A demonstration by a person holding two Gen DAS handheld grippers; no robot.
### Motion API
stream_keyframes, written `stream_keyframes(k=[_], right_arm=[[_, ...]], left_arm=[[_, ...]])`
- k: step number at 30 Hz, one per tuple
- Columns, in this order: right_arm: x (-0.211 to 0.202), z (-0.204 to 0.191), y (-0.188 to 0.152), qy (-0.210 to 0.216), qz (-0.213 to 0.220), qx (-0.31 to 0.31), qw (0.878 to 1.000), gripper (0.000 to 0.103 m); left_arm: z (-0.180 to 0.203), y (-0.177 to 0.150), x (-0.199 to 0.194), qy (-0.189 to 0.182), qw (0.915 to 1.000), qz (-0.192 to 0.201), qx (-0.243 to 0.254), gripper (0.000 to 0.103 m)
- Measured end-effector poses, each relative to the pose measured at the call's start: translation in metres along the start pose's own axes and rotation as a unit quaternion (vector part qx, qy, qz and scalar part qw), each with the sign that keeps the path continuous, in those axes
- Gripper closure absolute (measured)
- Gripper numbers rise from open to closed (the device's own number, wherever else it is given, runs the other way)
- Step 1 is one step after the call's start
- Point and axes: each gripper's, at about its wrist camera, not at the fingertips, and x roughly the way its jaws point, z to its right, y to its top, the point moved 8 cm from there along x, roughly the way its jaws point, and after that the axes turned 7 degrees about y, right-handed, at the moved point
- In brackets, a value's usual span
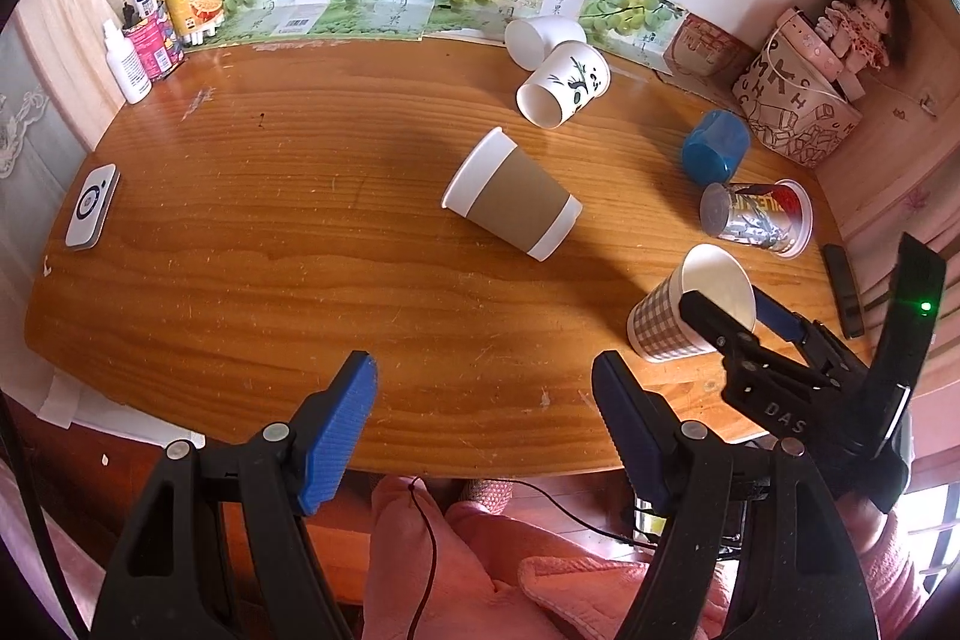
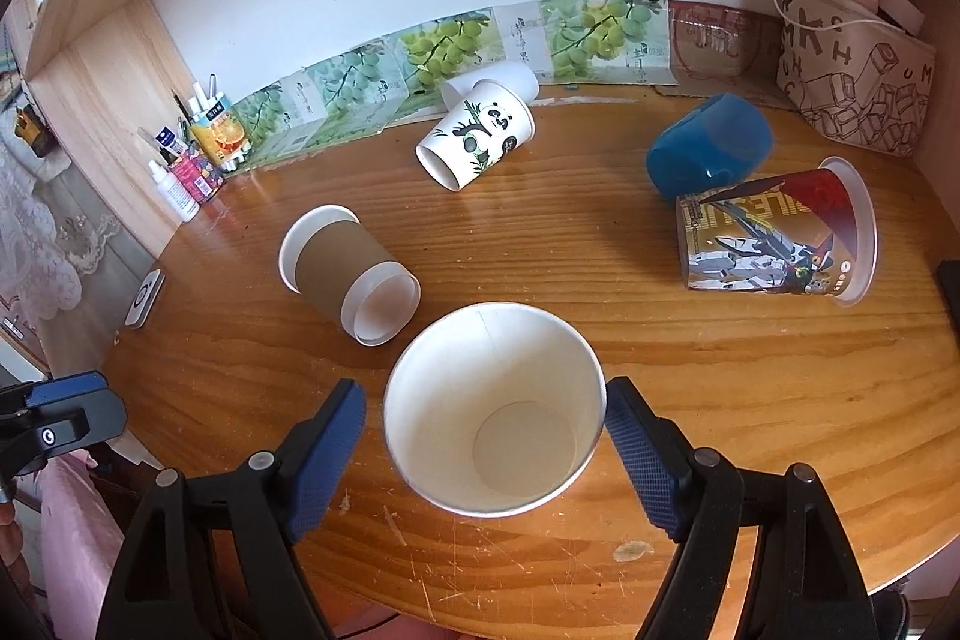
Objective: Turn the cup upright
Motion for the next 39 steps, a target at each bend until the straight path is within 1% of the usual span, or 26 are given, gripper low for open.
stream_keyframes(k=[6, 13, 14, 15, 17, 22, 25, 27, 28, 29, 33, 36, 39], right_arm=[[-0.027, -0.007, 0.006, 0.006, 0.039, -0.020, 0.999, 0.021], [-0.066, -0.018, 0.019, 0.012, 0.061, -0.018, 0.998, 0.021], [-0.074, -0.020, 0.021, 0.011, 0.066, -0.021, 0.998, 0.020], [-0.080, -0.022, 0.024, 0.007, 0.070, -0.025, 0.997, 0.018], [-0.094, -0.028, 0.027, 0.006, 0.077, -0.036, 0.996, 0.018], [-0.132, -0.047, 0.034, 0.006, 0.095, -0.062, 0.994, 0.018], [-0.151, -0.058, 0.037, -0.003, 0.105, -0.081, 0.991, 0.018], [-0.163, -0.066, 0.038, -0.007, 0.112, -0.094, 0.989, 0.018], [-0.168, -0.070, 0.039, -0.007, 0.116, -0.099, 0.988, 0.018], [-0.173, -0.074, 0.039, -0.005, 0.121, -0.104, 0.987, 0.018], [-0.186, -0.089, 0.042, 0.010, 0.132, -0.111, 0.985, 0.018], [-0.194, -0.097, 0.044, 0.019, 0.143, -0.116, 0.983, 0.018], [-0.201, -0.098, 0.045, 0.008, 0.154, -0.123, 0.980, 0.018]], left_arm=[[-0.002, -0.006, -0.003, 0.017, 0.9998, 0.007, -0.006, 0.025], [-0.005, -0.002, -0.018, 0.032, 0.9991, 0.025, -0.014, 0.025], [-0.006, -0.001, -0.022, 0.036, 0.9988, 0.030, -0.014, 0.025], [-0.006, 0.000, -0.027, 0.042, 0.9982, 0.040, -0.015, 0.025], [-0.006, 0.004, -0.037, 0.042, 0.9975, 0.055, -0.016, 0.025], [-0.003, 0.014, -0.061, 0.035, 0.9956, 0.084, -0.022, 0.025], [-0.001, 0.018, -0.075, 0.023, 0.9950, 0.095, -0.024, 0.025], [0.001, 0.022, -0.086, 0.018, 0.9939, 0.107, -0.022, 0.022], [0.001, 0.023, -0.091, 0.020, 0.9930, 0.115, -0.020, 0.018], [0.002, 0.025, -0.097, 0.021, 0.9917, 0.126, -0.017, 0.016], [0.011, 0.029, -0.115, 0.035, 0.9874, 0.154, 0.013, 0.016], [0.017, 0.032, -0.128, 0.035, 0.9836, 0.176, 0.011, 0.015], [0.023, 0.035, -0.135, 0.031, 0.9799, 0.197, 0.009, 0.015]])
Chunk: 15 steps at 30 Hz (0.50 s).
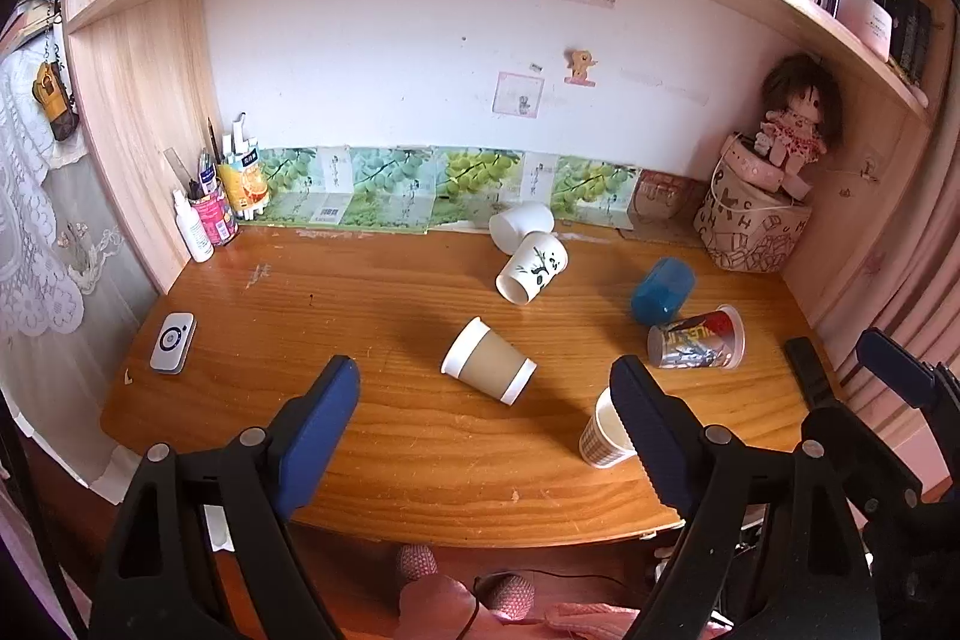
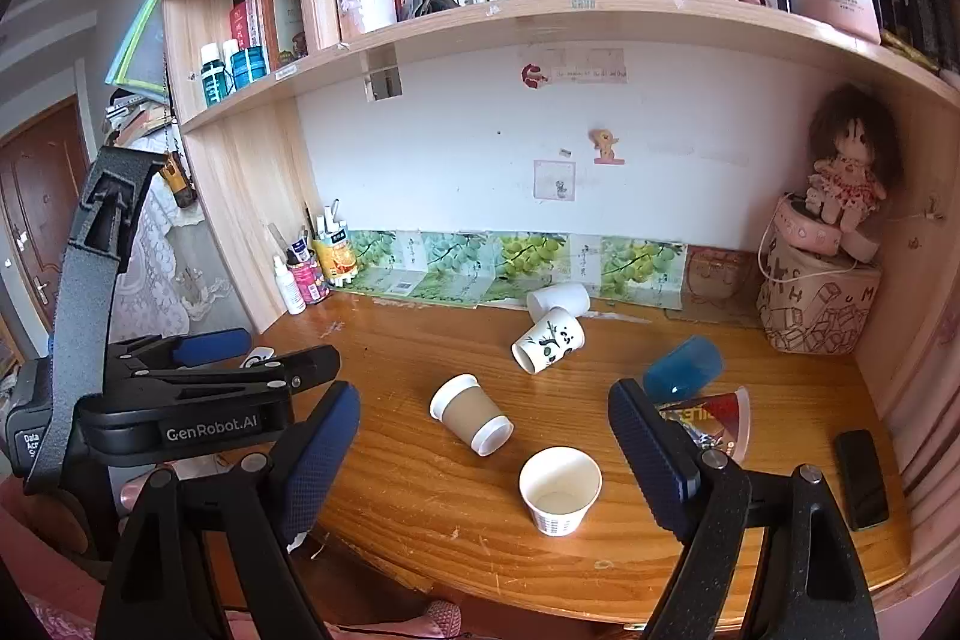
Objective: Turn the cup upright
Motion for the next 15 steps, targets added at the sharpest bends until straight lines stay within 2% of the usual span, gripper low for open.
stream_keyframes(k=[3, 7, 9, 11, 13, 14, 15], right_arm=[[-0.004, 0.009, 0.000, -0.008, 0.006, 0.017, 1.000, 0.018], [-0.013, 0.025, -0.003, -0.031, 0.012, 0.044, 0.998, 0.018], [-0.020, 0.033, -0.005, -0.047, 0.019, 0.055, 0.997, 0.018], [-0.025, 0.038, -0.007, -0.056, 0.024, 0.063, 0.996, 0.018], [-0.028, 0.043, -0.009, -0.065, 0.028, 0.069, 0.995, 0.017], [-0.029, 0.045, -0.009, -0.066, 0.029, 0.072, 0.995, 0.015], [-0.030, 0.047, -0.009, -0.066, 0.031, 0.074, 0.995, 0.004]], left_arm=[[0.011, 0.003, -0.004, -0.002, 0.9996, 0.018, 0.023, 0.015], [0.022, 0.007, -0.010, -0.028, 0.9990, 0.034, 0.008, 0.015], [0.026, 0.009, -0.013, -0.030, 0.9986, 0.044, 0.006, 0.012], [0.030, 0.012, -0.017, -0.025, 0.9980, 0.058, 0.004, 0.005], [0.032, 0.015, -0.022, -0.025, 0.9968, 0.076, -0.001, 0.005], [0.034, 0.017, -0.025, -0.022, 0.9960, 0.086, 0.000, 0.005], [0.035, 0.019, -0.028, -0.018, 0.9954, 0.095, 0.002, 0.005]])
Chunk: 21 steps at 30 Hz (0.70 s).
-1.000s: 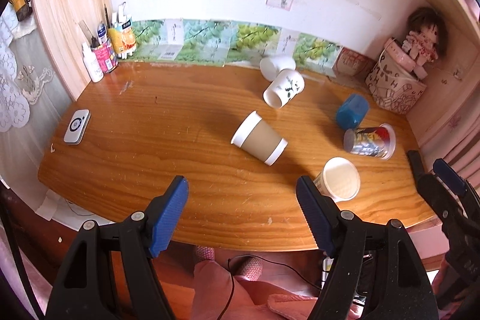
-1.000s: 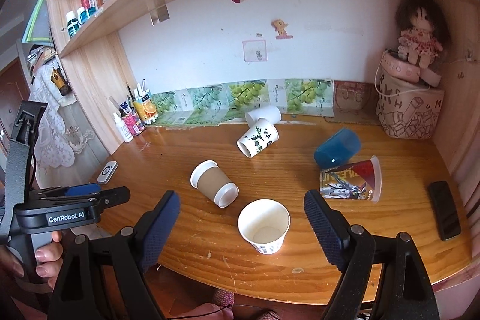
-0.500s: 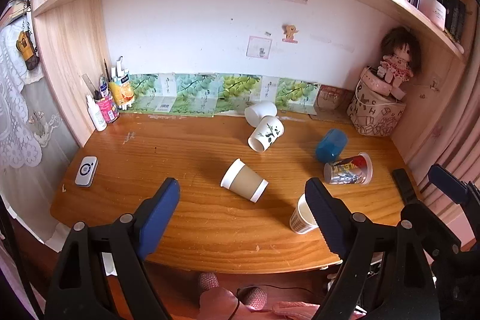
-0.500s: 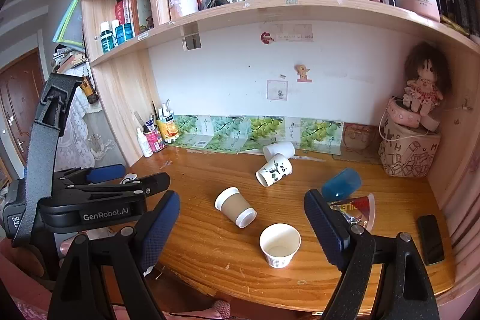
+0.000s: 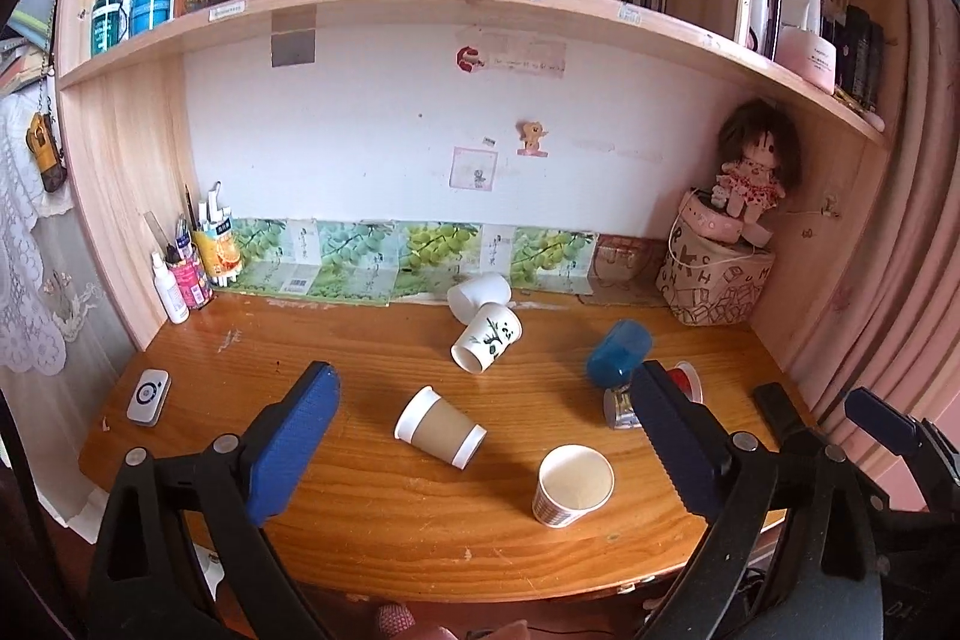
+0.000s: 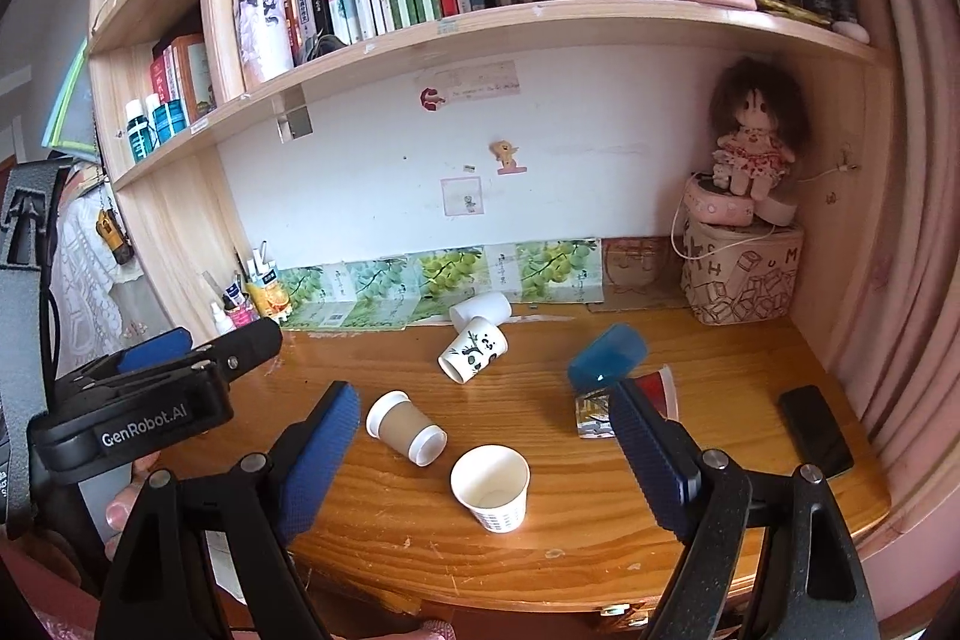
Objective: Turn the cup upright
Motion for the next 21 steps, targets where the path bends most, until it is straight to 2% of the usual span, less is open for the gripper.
stream_keyframes(k=[1, 4, 12, 21], right_arm=[[-0.001, 0.001, 0.001, 0.002, 0.002, 0.001, 1.000, 0.000], [-0.004, 0.003, 0.005, 0.002, 0.008, -0.002, 1.000, 0.000], [-0.013, 0.007, 0.014, -0.013, 0.042, -0.007, 0.999, 0.000], [-0.026, 0.011, 0.024, -0.027, 0.090, -0.008, 0.996, 0.000]], left_arm=[[0.001, 0.003, -0.003, 0.006, 0.9999, 0.010, 0.001, 0.004], [0.005, 0.010, -0.011, 0.014, 0.9993, 0.035, 0.001, 0.000], [-0.001, 0.015, -0.015, 0.049, 0.9974, 0.052, -0.004, 0.000], [-0.005, 0.022, -0.033, 0.084, 0.9919, 0.095, -0.004, 0.000]])
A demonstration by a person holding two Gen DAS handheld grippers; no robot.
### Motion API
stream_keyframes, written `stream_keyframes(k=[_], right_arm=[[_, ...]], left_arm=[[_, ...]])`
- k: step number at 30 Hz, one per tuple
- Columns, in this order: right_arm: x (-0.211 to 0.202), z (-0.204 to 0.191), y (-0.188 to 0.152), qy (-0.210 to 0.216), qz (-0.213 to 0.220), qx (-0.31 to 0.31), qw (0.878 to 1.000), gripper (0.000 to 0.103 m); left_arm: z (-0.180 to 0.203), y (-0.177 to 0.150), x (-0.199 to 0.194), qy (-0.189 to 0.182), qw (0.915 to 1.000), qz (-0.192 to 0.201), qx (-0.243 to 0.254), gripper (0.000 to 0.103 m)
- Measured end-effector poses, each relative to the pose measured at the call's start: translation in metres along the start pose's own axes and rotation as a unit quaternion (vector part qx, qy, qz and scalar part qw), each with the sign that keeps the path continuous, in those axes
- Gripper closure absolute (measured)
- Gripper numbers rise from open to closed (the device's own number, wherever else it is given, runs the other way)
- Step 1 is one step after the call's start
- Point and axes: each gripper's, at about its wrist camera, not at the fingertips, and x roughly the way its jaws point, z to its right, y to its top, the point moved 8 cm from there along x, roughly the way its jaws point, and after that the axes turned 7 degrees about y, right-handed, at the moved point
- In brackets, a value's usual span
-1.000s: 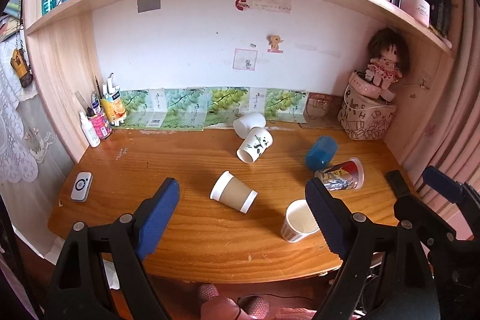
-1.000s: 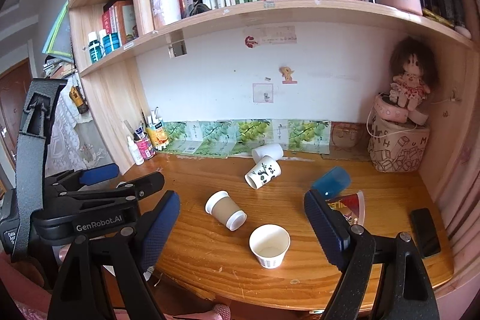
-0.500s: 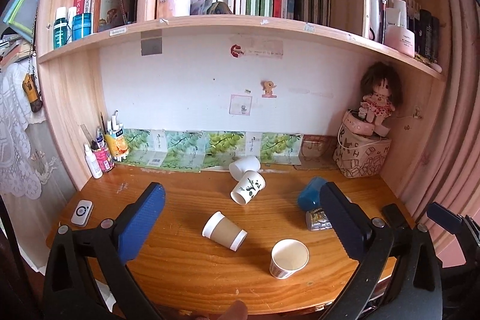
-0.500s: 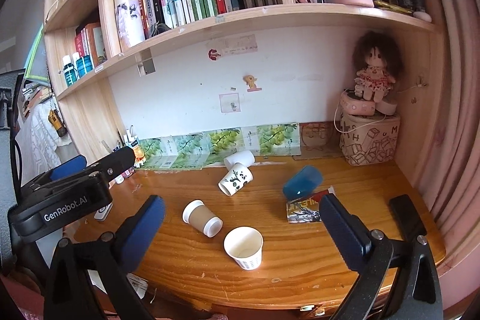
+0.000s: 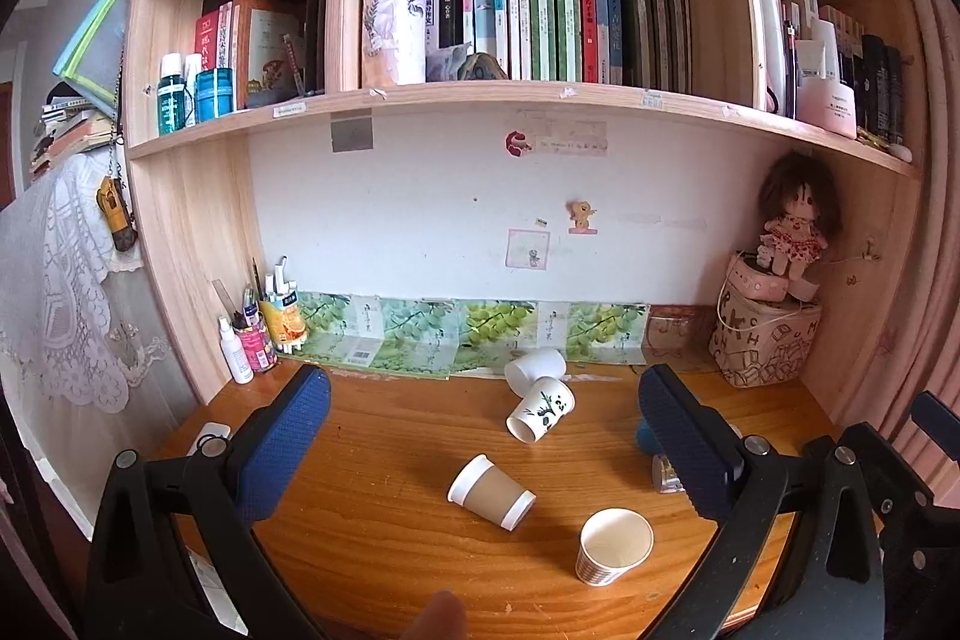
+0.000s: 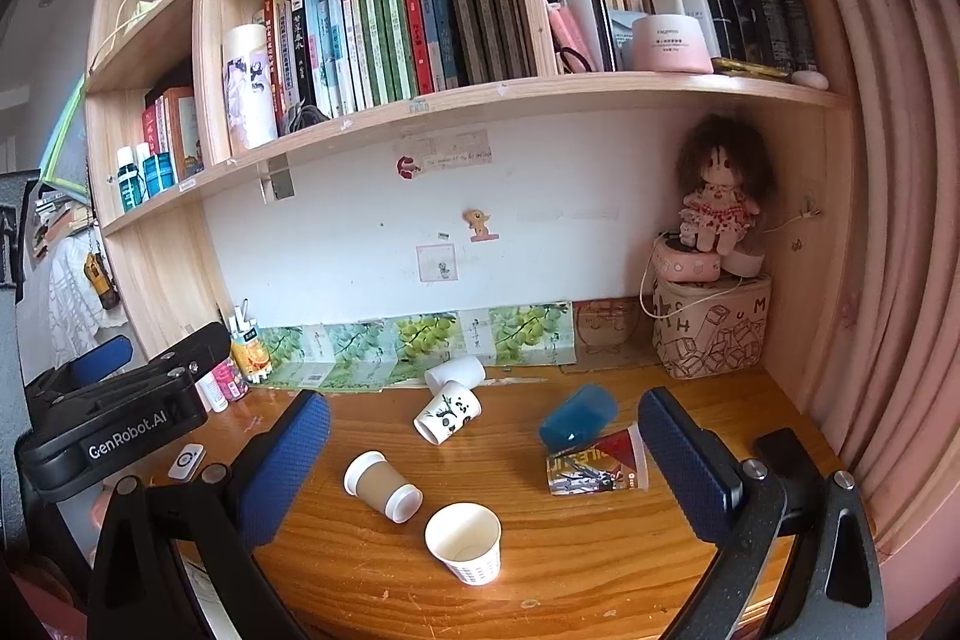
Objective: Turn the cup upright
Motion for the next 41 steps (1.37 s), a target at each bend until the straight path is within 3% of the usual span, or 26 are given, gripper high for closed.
stream_keyframes(k=[4, 10, 41], right_arm=[[0.001, -0.002, 0.003, 0.006, 0.008, -0.003, 1.000, 0.000], [0.003, -0.007, 0.004, 0.011, 0.009, -0.006, 1.000, 0.000], [0.018, -0.018, -0.008, 0.025, -0.031, 0.001, 0.999, 0.000]], left_arm=[[-0.003, 0.006, -0.007, 0.009, 0.9996, 0.025, 0.001, 0.000], [-0.008, 0.008, -0.008, 0.012, 0.9994, 0.031, -0.001, 0.000], [-0.011, -0.004, 0.003, 0.001, 1.0000, -0.005, -0.003, 0.000]])
